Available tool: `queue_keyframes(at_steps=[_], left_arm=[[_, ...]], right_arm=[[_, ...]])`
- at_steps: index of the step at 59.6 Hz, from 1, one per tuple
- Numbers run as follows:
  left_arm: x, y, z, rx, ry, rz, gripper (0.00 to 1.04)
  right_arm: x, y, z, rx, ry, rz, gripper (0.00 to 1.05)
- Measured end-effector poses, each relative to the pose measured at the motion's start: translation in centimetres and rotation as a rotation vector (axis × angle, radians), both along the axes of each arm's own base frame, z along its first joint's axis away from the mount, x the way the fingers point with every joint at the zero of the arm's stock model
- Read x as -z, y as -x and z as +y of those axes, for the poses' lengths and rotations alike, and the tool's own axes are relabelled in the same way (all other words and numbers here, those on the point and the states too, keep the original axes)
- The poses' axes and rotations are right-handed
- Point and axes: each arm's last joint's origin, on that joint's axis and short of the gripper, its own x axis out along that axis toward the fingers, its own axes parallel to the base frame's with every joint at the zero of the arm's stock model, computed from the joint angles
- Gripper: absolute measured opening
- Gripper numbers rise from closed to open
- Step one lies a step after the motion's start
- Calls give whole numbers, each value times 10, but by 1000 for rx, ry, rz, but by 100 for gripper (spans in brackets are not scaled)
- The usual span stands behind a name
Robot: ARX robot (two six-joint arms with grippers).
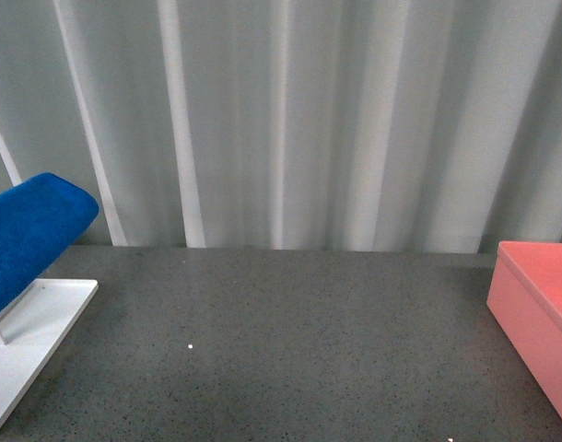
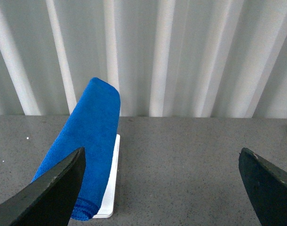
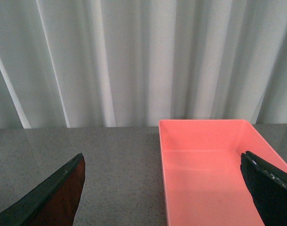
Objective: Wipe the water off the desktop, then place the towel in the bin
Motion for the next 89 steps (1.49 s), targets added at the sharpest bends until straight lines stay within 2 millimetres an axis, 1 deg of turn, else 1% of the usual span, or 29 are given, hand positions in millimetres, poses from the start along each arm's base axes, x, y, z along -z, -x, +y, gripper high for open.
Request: queue_keyframes(at_steps=[71,73,75,79,83,87,89], left_arm=[[0,0,0,-2,1,3,98],[2,-1,0,-21,48,77,98],[2,-1,0,-43,136,230,98],[2,-5,1,-90,311,425,98],[1,-13,5,-106,428,467,98],[-15,-29,12,-126,453,423,98],[-28,-41,18,-110,465,397,98]], right_arm=[[0,0,0,0,0,0,98],[0,0,0,0,0,0,98],[0,0,0,0,0,0,98],[0,0,0,0,0,0,98],[0,0,0,0,0,0,98],[0,0,0,0,0,0,98],[0,0,0,0,0,0,98]])
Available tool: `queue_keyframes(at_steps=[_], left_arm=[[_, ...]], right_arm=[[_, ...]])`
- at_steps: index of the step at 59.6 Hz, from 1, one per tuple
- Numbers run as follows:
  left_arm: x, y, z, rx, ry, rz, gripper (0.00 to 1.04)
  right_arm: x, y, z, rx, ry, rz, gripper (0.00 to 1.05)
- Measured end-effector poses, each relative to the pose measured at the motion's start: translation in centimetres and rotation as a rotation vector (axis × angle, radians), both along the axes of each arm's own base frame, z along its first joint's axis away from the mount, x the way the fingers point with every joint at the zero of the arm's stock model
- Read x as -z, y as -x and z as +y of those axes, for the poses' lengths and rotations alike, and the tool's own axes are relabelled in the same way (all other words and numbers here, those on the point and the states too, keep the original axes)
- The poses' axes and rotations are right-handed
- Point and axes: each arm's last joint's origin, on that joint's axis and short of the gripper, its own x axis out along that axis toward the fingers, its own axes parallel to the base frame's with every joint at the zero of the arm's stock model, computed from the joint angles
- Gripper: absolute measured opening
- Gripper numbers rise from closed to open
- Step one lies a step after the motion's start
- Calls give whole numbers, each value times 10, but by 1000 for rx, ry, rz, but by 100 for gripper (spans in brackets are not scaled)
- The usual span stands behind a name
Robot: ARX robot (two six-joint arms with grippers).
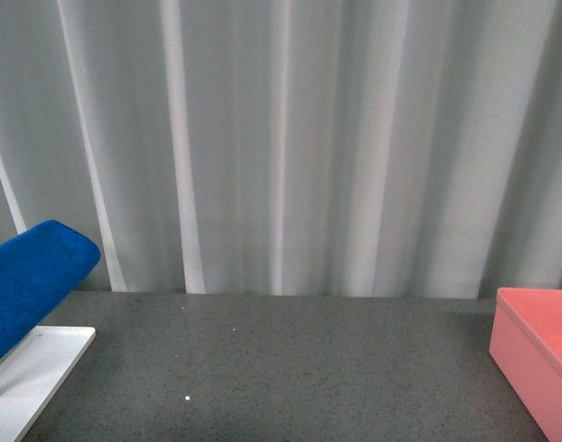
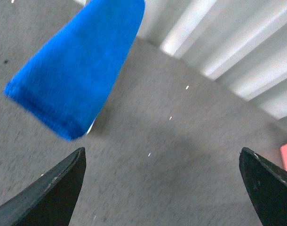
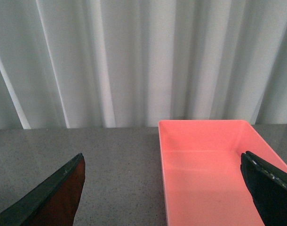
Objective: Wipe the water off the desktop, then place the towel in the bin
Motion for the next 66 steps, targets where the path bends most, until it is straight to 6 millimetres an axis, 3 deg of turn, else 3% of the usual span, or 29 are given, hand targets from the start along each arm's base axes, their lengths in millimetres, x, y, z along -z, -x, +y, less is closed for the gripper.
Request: queue_keyframes(at_steps=[6,10,20,30,45,66], left_arm=[[-32,-46,14,1,-71,-61,98],[-43,-81,21,12,-117,-56,98],[-53,-164,31,64,-282,8,98],[-53,-224,38,85,-453,59,98],[-37,-273,50,88,-772,187,98],[9,-291,53,188,-807,332,98]], right_arm=[[0,0,0,0,0,0,98],[0,0,0,0,0,0,98],[0,0,0,0,0,0,98],[0,0,0,0,0,0,98],[0,0,0,0,0,0,98],[0,0,0,0,0,0,98]])
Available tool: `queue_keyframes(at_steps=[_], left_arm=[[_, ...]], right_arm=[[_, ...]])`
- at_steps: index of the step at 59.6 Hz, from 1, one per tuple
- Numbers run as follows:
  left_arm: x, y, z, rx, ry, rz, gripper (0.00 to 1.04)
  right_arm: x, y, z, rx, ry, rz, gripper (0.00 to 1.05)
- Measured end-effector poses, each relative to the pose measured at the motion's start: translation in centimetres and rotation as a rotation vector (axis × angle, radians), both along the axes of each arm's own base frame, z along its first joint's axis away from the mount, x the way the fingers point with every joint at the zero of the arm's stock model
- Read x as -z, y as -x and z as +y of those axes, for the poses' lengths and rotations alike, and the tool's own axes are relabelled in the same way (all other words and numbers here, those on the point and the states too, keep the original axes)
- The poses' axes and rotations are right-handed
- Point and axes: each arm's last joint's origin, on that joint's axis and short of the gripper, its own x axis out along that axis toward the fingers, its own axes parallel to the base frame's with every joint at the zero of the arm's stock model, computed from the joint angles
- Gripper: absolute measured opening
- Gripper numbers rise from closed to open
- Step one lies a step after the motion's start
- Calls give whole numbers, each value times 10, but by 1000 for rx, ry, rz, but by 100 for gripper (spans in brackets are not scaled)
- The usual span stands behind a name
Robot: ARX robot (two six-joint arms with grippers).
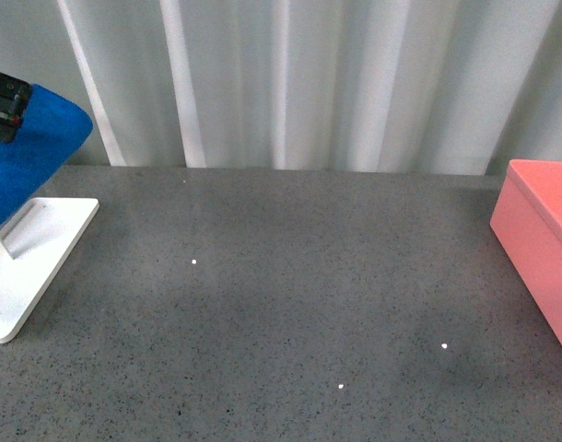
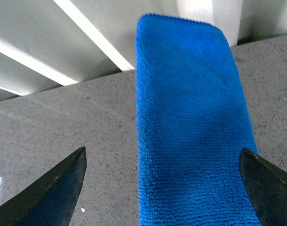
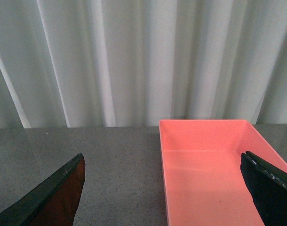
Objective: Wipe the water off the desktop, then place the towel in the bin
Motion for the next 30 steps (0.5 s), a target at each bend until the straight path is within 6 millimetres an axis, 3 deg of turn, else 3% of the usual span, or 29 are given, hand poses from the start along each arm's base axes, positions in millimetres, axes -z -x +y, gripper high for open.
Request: queue_keyframes(at_steps=[10,30], left_arm=[[17,-4,1,-7,5,44,98],[24,-4,11,-38,40,60,98]], right_arm=[[0,0,0,0,0,0,98],[0,0,0,0,0,0,98]])
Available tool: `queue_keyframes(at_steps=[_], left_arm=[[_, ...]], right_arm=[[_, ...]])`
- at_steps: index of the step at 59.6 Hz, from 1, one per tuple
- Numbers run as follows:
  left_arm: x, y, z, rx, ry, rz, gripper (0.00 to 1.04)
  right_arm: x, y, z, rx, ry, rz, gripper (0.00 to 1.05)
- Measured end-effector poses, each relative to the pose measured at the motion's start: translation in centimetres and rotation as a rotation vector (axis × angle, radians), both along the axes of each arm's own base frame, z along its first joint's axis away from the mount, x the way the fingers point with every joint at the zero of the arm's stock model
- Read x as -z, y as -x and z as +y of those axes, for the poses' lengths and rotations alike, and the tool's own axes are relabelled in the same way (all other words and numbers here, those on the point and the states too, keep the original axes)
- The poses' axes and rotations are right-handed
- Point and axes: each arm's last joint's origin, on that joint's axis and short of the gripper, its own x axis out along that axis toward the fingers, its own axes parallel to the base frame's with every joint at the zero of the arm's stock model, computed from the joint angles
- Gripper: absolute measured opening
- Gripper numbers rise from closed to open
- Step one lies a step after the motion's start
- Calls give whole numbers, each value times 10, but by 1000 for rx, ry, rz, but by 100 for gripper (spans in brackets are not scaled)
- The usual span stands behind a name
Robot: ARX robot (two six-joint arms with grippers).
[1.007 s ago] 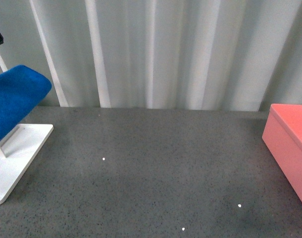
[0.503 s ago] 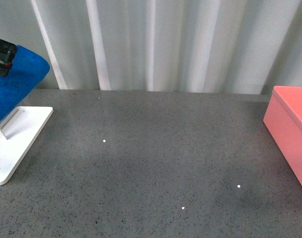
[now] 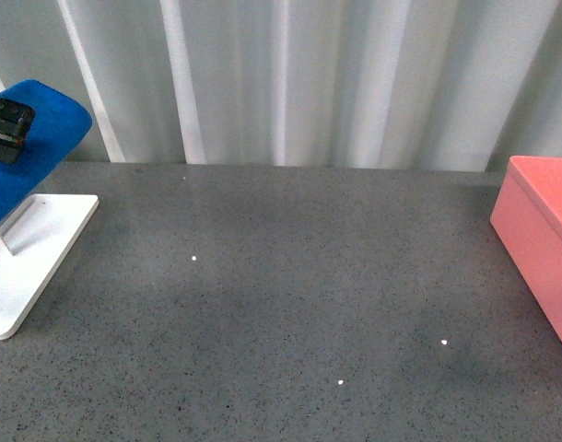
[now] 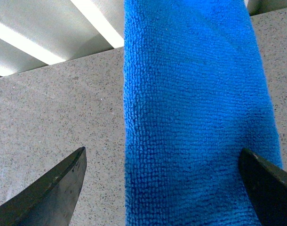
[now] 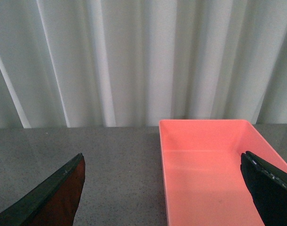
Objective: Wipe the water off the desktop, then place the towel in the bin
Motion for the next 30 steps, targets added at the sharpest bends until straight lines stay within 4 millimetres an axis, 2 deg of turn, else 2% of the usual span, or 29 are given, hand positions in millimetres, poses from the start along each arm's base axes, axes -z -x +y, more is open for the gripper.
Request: queue_keyframes(at_steps=[7,17,24,30], left_arm=[[3,2,4,-25,50,27,97],[4,4,6,-56,146,40,59],[4,5,6,-66,211,46,42],[-4,7,9,-74,273,35,26]], right_arm=[[0,0,0,0,0,0,98],[0,0,0,0,0,0,98],[0,0,0,0,0,0,98],[0,0,0,0,0,0,98]])
